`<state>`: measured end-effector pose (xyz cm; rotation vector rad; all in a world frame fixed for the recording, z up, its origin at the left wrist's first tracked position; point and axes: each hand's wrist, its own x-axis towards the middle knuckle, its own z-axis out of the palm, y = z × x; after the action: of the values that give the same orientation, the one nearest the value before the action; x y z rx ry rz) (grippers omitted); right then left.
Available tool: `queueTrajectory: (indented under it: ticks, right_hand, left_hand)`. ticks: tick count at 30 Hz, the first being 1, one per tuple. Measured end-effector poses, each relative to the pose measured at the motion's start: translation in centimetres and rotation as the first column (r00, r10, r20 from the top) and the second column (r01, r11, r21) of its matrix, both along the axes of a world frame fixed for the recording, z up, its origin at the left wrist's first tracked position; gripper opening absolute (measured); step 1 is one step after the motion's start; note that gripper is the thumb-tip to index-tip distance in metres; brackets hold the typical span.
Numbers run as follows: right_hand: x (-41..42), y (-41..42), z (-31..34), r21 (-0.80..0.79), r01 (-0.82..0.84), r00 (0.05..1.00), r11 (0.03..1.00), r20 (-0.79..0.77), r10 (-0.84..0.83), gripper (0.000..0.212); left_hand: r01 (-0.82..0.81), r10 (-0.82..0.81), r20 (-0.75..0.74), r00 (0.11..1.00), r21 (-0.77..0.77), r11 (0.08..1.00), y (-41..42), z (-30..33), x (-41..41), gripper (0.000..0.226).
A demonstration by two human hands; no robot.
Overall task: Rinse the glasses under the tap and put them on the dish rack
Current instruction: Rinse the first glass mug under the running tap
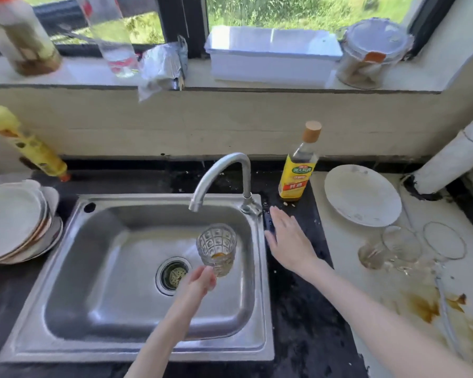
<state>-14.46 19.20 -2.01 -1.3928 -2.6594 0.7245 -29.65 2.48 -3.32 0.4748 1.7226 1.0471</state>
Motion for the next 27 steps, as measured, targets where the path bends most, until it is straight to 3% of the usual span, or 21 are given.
queueTrajectory:
  ticks: [4,8,11,16,21,27]
  right_hand:
    - [-4.9,1.3,-1.1,-0.216,0.181,0.968,0.96,-0.134,-0.213,0.053]
    - [-6.4,0.3,-2.5,-0.188,0.28,0.908,0.941,-0.267,-0.323,0.043]
    - [-6.5,-1.1,-4.0,-0.14,0.245,0.912,0.959,-0.302,-0.277,0.043]
    - [-7.0,-2.8,-8.0,0.072,0.066,0.998,0.995,-0.014,-0.065,0.049]
    - [-8.1,-3.5,-10.7,0.192,-0.021,0.948,0.981,0.316,-0.042,0.057]
    - [-8.0,-3.5,-11.5,0.339,-0.056,0.951,0.939,0.304,-0.053,0.05]
  left_hand:
    - [0.04,-0.041,-0.083,0.996,-0.012,0.999,-0.2,-2.1,-4.3,0.026]
    - [0.048,-0.048,-0.087,0.995,0.002,0.999,-0.3,-4.1,-6.5,0.028]
    - [0.07,-0.07,-0.056,0.996,0.002,0.998,-0.6,-5.6,-6.9,0.027]
    - [0.08,-0.08,-0.012,0.997,-0.015,0.997,-1.1,-7.7,-7.3,0.025]
    - [0.11,-0.114,-0.092,0.989,-0.05,0.993,-1.3,-9.0,-8.0,0.032]
    - [0.13,-0.134,-0.171,0.976,-0.035,0.991,-1.2,-9.2,-8.2,0.028]
